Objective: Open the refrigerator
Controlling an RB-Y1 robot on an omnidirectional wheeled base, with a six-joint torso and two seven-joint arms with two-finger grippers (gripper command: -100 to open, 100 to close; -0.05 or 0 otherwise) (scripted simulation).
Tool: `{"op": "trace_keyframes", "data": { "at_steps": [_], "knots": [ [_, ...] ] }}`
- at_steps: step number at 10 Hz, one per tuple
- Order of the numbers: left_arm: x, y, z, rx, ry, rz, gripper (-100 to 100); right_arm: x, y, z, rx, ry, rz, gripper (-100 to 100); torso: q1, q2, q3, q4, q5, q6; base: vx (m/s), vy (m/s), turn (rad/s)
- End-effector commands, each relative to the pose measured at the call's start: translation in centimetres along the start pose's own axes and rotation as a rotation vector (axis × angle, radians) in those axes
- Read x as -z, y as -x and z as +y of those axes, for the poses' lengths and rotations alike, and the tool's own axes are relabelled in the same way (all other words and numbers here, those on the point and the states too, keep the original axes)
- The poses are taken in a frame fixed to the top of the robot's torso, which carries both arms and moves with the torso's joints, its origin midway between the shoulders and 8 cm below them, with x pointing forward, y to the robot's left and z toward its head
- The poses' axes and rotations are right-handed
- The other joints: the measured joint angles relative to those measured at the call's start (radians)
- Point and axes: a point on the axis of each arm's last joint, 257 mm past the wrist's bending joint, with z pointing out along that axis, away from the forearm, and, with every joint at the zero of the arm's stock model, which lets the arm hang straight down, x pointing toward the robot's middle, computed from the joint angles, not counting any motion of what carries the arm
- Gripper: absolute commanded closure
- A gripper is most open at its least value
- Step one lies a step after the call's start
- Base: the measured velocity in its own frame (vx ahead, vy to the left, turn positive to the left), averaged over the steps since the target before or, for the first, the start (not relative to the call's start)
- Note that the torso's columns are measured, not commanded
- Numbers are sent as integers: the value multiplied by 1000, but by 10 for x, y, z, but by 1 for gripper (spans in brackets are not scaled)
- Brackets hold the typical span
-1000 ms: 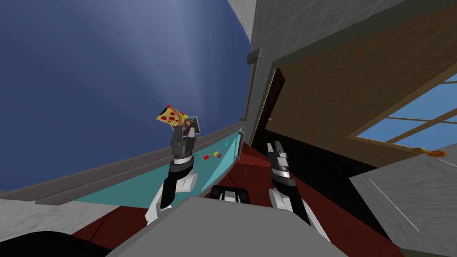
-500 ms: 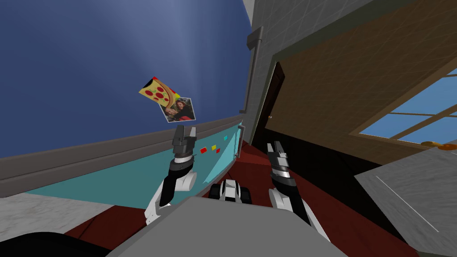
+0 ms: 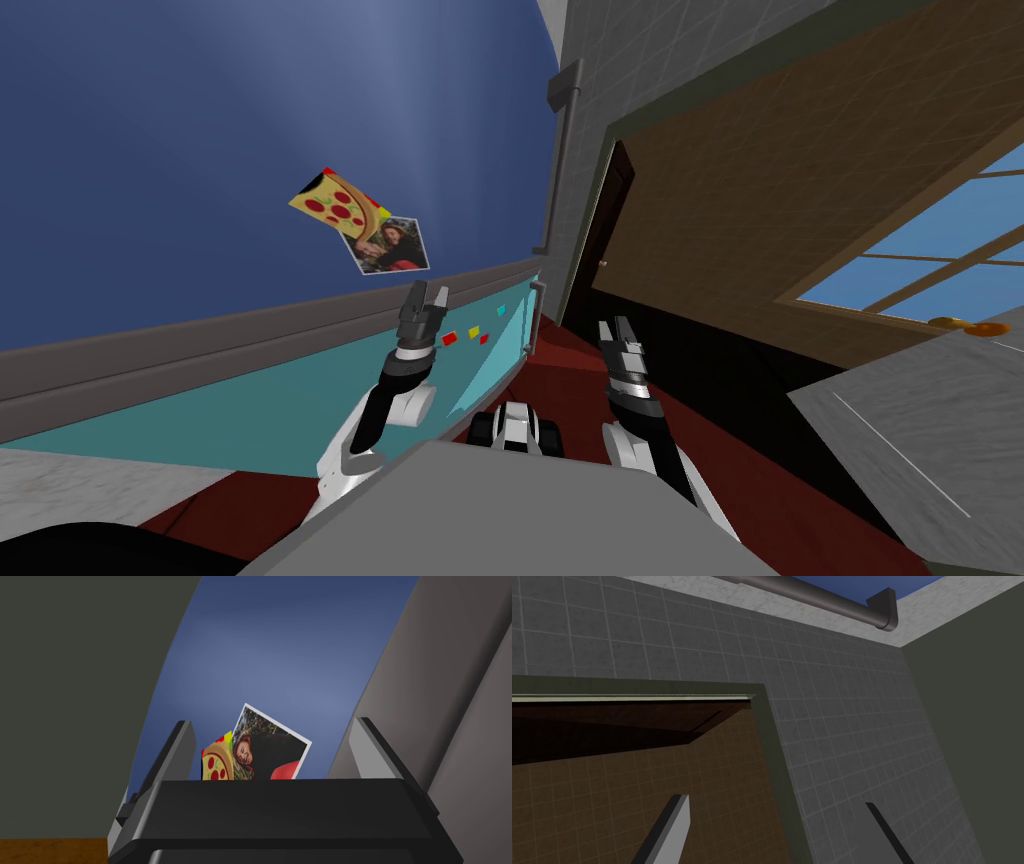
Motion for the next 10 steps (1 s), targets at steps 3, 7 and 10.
{"op": "trace_keyframes", "data": {
  "at_steps": [3, 7, 10],
  "knots": [
    [-3, -13, 23, 43, 60, 111, -100, 0, 0, 0, 0, 0, 0, 0, -1, -5, -3, -2, 0, 1, 28, -27, -26],
    [-6, -21, 37, 65, 103, 190, -100, 0, 0, 0, 0, 0, 0, 0, 1, -4, -3, -1, 1, 0, 29, -25, -22],
    [-6, -25, 44, 69, 128, 238, -100, 0, 0, 0, 0, 0, 0, 0, 1, -9, -6, -3, 0, 2, 25, -27, -21]
  ]
}}
